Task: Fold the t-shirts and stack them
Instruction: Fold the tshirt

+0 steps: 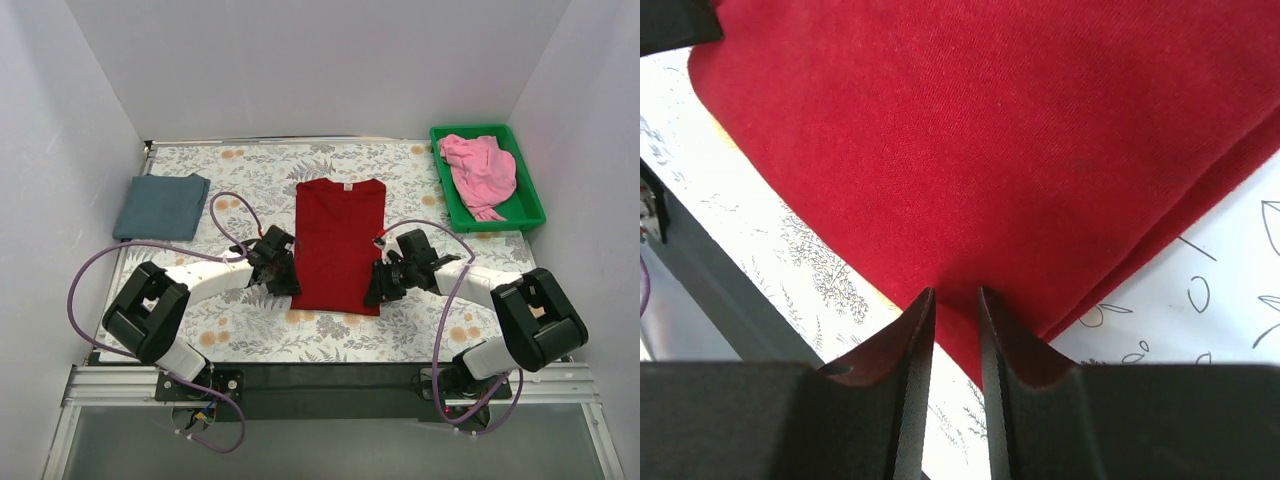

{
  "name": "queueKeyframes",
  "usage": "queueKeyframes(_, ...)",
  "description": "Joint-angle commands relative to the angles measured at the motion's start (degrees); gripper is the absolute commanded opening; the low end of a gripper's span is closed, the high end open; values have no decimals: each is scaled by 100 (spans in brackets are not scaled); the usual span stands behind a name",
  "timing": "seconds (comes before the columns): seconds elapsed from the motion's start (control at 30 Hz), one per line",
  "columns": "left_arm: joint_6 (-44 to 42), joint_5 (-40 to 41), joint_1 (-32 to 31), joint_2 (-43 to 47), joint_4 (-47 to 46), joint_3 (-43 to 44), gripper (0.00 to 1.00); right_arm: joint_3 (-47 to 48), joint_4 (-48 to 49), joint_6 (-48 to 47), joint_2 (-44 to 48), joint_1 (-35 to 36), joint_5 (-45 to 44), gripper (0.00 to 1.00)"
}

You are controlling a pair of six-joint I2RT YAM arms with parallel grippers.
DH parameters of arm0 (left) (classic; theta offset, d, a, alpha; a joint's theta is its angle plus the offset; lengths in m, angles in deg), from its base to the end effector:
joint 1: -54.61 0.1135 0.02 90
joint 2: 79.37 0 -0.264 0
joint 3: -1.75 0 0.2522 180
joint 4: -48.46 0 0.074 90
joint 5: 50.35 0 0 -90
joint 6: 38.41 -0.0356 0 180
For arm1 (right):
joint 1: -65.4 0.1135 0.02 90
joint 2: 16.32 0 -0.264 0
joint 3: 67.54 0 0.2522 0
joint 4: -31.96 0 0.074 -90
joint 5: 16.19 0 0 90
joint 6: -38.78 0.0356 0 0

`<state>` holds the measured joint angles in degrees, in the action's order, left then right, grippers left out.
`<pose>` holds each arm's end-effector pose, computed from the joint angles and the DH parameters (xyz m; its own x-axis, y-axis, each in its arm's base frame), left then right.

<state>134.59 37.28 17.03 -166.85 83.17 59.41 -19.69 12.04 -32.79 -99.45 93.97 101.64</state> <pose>0.2165 -0.1685 0.1529 -0.7060 -0.7081 -0.0154 -0.6342 0.6417 -0.4314 0.2156 0.1363 0.1433 -0.8919 -0.1673 -0.4202 -0.3952 0.7401 0.5441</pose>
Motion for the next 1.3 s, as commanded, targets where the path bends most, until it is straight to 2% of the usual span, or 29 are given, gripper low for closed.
queueKeyframes(0.0,225,96,-4,-339,699,145,23,-446,229,-7,-72,-36,-199,27)
queueKeyframes(0.23,375,351,93,54,1200,-22,22,-913,-17,-59,674,-265,-656,25)
queueKeyframes(0.43,418,308,67,758,1385,-5,45,-483,-815,-209,1404,-72,-972,25)
queueKeyframes(0.5,410,255,6,855,1464,31,57,-351,-975,-191,1554,104,-1183,26)
queueKeyframes(0.6,419,63,-82,908,1570,119,69,-166,-1239,-95,1809,323,-1666,33)
queueKeyframes(0.73,427,-18,-188,672,1561,180,76,-121,-1432,-24,1845,543,-2036,40)
queueKeyframes(0.93,436,-27,-285,109,1509,514,71,-139,-1564,546,1853,789,-2396,48)
queueKeyframes(1.07,445,-53,-390,-190,1579,699,55,-60,-1740,1283,1897,895,-2694,50)
queueKeyframes(1.27,524,-141,-565,-532,1623,716,38,1,-1846,2084,1862,1044,-2959,51)
